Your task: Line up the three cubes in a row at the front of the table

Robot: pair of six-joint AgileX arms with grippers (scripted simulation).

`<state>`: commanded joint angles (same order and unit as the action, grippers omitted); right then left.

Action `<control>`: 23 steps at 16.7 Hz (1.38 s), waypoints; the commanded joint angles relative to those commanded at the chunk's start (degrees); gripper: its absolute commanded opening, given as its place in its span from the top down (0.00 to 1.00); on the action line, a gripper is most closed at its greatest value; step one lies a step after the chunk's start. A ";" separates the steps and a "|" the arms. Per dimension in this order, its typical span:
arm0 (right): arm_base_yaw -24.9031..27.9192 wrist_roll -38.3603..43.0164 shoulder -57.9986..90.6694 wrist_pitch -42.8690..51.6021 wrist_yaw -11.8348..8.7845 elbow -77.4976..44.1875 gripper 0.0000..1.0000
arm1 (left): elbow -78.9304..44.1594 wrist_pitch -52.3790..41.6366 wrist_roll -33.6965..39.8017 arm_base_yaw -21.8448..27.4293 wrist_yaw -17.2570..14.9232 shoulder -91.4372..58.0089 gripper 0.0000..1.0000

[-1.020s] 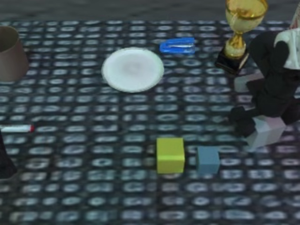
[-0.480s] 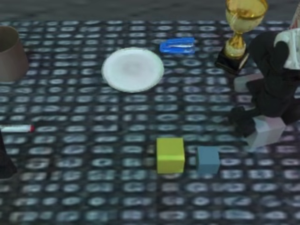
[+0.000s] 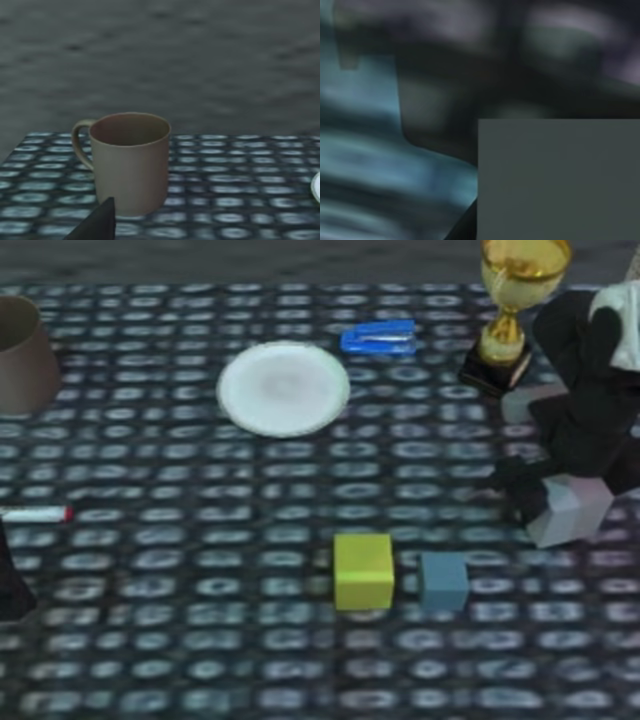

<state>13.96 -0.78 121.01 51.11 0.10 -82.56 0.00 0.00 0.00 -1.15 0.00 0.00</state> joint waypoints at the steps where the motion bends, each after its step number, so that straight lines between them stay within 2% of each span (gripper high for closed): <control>1: 0.03 0.02 -0.75 2.07 -0.01 -1.14 1.00 | 0.00 0.00 0.00 0.00 0.00 0.00 0.00; 5: 0.40 -0.20 -3.87 9.19 -0.01 -5.21 1.00 | 0.00 0.00 0.00 0.00 0.00 0.00 0.00; 10: 0.25 -0.02 -3.97 9.68 -0.03 -5.60 1.00 | 0.00 0.00 0.00 0.00 0.00 0.00 0.00; 12: 1.70 1.83 -2.54 10.80 0.00 -7.52 1.00 | 0.00 0.00 0.00 0.00 0.00 0.00 0.00; 16: 8.79 11.91 4.73 16.72 0.16 -18.76 1.00 | 0.00 0.00 0.00 0.00 0.00 0.00 0.00; 23: 27.04 38.14 21.99 31.68 0.27 -52.54 1.00 | 0.00 0.00 0.00 0.00 0.00 0.00 0.00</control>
<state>41.01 37.35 143.00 82.79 0.37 -135.10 0.00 0.00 0.00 -1.15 0.00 0.00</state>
